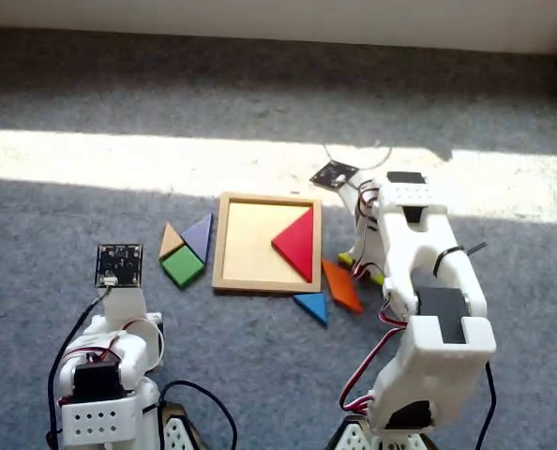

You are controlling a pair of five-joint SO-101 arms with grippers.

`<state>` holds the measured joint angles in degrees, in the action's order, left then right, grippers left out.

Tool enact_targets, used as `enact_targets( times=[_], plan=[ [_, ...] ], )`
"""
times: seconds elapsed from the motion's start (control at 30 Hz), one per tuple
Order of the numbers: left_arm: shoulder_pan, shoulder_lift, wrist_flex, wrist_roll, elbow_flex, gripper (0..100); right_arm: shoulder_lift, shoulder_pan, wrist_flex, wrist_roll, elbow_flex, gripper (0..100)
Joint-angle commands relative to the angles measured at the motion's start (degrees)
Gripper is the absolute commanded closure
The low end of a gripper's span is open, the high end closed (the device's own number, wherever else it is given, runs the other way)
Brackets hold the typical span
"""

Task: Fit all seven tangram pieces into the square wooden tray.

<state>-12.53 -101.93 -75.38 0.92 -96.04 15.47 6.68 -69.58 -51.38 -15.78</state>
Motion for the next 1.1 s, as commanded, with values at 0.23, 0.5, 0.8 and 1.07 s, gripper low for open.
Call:
enact_targets(
  times=[0.23, 0.5, 0.8, 1.07],
  plan=[
    [0.0, -2.1, -0.3, -0.4, -1.1, 99, -2.1, -0.4, -2.5, 0.7, 1.2, 85.2],
    [0.0, -2.1, -0.3, -0.4, -1.1, 99, -14.2, 0.8, -2.5, 0.7, 1.0, 85.2],
    [0.0, -2.1, -0.3, -0.4, -1.1, 99, -21.1, 13.5, -2.0, 5.4, 1.2, 85.2],
    [0.0, -2.1, -0.3, -0.4, -1.1, 99, -21.1, 27.9, 7.6, 6.5, 0.8, 85.2]
  ],
)
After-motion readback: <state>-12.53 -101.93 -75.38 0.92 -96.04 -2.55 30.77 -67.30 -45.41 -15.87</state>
